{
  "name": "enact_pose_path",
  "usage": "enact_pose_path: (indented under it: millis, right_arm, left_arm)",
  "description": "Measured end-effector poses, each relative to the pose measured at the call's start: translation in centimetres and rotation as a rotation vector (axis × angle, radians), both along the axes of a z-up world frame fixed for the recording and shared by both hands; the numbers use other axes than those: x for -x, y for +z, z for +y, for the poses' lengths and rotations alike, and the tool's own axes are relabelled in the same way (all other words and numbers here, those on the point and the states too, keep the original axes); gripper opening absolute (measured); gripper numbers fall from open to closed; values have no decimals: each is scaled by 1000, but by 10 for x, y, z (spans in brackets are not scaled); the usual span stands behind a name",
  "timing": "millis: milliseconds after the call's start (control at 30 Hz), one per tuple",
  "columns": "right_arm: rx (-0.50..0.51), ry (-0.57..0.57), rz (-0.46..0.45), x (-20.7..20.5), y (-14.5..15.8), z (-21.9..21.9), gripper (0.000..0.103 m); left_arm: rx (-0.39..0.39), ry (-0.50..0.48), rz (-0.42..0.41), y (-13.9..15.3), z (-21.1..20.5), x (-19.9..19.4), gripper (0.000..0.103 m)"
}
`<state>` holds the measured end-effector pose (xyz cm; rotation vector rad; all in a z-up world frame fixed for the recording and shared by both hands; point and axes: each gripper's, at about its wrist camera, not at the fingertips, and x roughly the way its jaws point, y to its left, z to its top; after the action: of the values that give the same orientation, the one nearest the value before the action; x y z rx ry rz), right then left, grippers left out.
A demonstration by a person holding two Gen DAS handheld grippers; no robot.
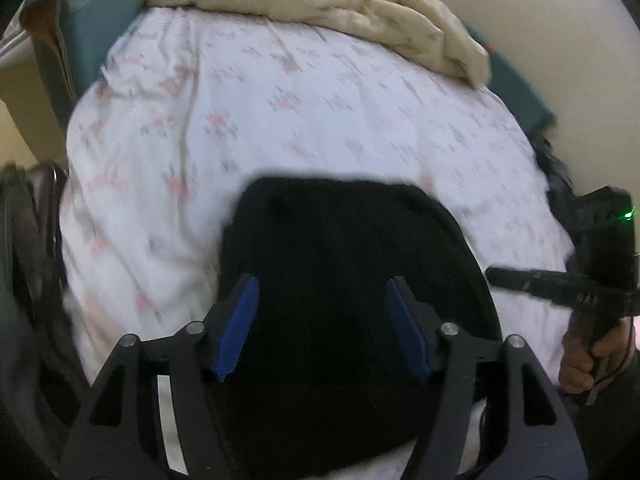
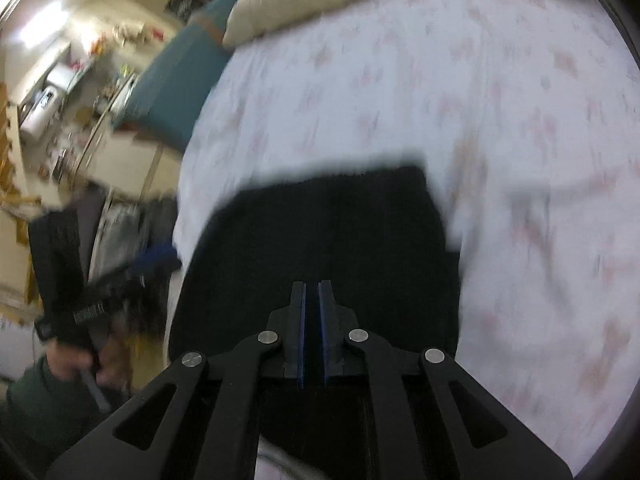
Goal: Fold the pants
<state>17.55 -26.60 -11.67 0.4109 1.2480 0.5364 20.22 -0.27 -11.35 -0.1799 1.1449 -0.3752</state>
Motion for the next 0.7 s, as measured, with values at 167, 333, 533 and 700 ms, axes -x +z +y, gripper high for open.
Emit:
enact_pose_path:
  millis: [167,333,533,700]
  right_arm:
    - [45,14,123,73,-37,4,4]
    - [252,-146,175,109,-62,-43,5]
    - [103,-280,153,141,-45,-78,8]
    - [-28,-327,26,160,-18,-63,36]
  left_arm:
    - [-57,2,147,-50,0,54,63]
    - [-152,39,188,-68,25,83,66]
    - [-34,214,166,-40,57,109,66]
    - [104,340,89,-28,56,148,75]
